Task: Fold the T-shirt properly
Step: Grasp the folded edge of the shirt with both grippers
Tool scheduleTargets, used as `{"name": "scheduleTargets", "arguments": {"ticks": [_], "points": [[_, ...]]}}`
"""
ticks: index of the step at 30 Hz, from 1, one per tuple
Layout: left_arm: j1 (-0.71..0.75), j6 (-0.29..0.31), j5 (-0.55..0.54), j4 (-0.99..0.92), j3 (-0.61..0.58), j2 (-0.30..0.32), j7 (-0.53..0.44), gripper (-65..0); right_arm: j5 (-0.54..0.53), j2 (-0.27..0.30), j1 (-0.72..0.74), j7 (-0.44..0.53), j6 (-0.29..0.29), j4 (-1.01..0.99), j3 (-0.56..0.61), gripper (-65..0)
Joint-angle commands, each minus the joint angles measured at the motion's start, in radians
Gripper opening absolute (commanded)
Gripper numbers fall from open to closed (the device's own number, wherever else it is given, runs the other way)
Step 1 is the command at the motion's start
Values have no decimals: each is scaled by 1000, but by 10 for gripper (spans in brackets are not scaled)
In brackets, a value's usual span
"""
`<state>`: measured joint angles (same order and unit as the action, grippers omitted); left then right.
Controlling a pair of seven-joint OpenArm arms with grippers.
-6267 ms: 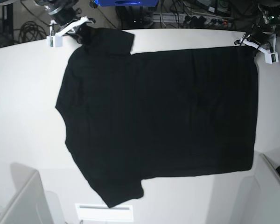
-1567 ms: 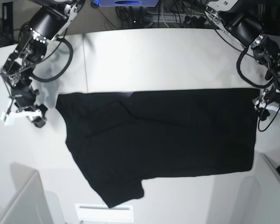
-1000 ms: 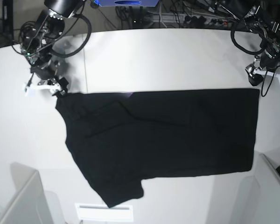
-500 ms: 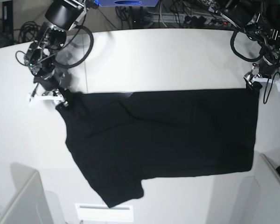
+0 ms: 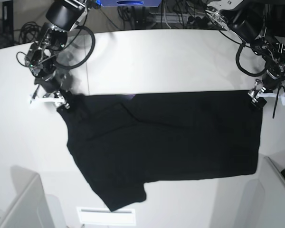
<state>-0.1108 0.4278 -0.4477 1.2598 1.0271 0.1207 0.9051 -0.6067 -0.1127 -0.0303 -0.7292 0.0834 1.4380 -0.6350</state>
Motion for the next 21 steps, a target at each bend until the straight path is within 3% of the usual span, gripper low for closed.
{"name": "scheduleTargets", "arguments": {"ticks": [1,4,6,9,10,12,13,18,21], "points": [[-3,-13,31,-18,-3,-2,59,-100,35,1,-6,-42,-26,-15,2,-300],[-7,-13,31,-53,-3,0,59,-216,35,1,-6,-40,-26,-18,2,-303],[-7,-13,31,-79,-40,18,59,-369,35,1,-6,-40,-26,-18,2,-327],[3,-13,31,-104,-127,53,59,-614,37,1,-6,-40,-26,-18,-1,-458],[4,-13,30,-105,-139,58,59,-650,37,3,-6,-40,-26,-18,-1,-515],[4,-13,30,-104,-138,58,59,-650,34,20,-6,-40,-26,-18,2,-629],[4,-13,30,-104,-138,61,59,-650,32,25,-6,-42,-26,-18,2,-650],[49,-13,30,-67,-146,86,59,-650,32,26,-12,-45,-26,-9,-7,-650],[89,-13,31,-4,-147,86,62,-650,31,55,-29,-45,-26,-7,-9,-650]]}}
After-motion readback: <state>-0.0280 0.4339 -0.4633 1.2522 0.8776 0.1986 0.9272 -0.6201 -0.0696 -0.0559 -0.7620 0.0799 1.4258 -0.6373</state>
